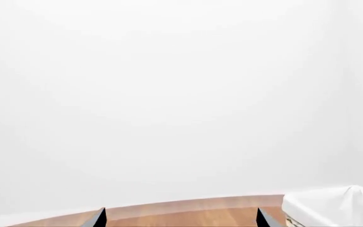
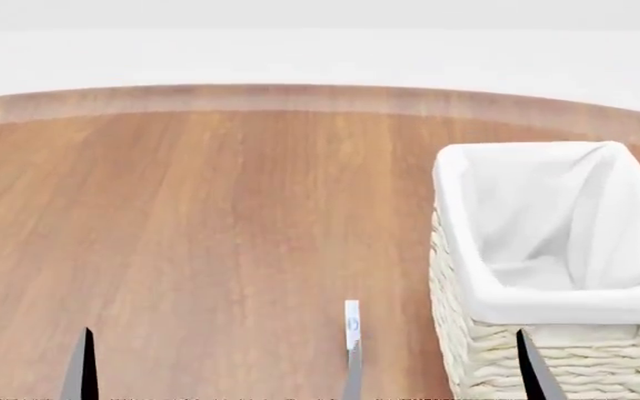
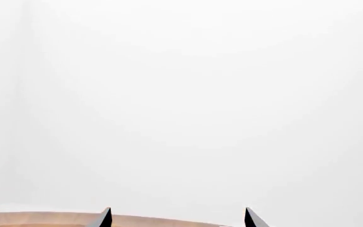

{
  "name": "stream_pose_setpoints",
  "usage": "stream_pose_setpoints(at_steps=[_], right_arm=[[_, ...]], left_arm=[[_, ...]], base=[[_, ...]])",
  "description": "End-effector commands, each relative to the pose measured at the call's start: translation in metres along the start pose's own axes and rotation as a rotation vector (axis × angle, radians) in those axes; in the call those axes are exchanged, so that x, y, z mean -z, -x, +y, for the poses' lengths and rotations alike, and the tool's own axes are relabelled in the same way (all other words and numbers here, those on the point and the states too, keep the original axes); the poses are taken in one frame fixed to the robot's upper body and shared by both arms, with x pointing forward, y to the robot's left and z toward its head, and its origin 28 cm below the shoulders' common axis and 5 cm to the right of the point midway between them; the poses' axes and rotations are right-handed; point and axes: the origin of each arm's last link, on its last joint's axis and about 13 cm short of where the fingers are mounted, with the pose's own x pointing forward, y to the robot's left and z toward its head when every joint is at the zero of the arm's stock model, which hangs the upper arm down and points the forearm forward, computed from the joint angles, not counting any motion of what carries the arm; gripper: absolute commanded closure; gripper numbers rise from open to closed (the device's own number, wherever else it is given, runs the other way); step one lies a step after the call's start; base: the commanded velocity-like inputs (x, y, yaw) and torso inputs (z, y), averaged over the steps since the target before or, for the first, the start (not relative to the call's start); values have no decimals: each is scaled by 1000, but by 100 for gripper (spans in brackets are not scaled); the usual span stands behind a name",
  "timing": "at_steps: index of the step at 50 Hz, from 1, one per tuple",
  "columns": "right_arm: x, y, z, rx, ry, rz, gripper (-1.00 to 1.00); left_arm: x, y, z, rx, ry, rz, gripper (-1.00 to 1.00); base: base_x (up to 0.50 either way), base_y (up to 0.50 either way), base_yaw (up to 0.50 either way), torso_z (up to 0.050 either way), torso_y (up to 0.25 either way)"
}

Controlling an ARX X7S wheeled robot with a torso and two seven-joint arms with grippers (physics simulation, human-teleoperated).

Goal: Pick up the ketchup, and put it in the basket.

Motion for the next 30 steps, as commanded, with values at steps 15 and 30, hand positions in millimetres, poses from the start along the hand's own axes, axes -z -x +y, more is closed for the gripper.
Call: stream_pose_setpoints(at_steps=[15, 30], right_arm=[[-1, -1, -1, -8, -59, -33, -100], [1, -1, 0, -10, -60, -29, -100]], left_arm=[[-2, -1, 3, -15, -4, -36, -100], [-3, -1, 4, -19, -6, -38, -100]], base=[[-1, -361, 0, 0, 0], [-1, -500, 0, 0, 0]])
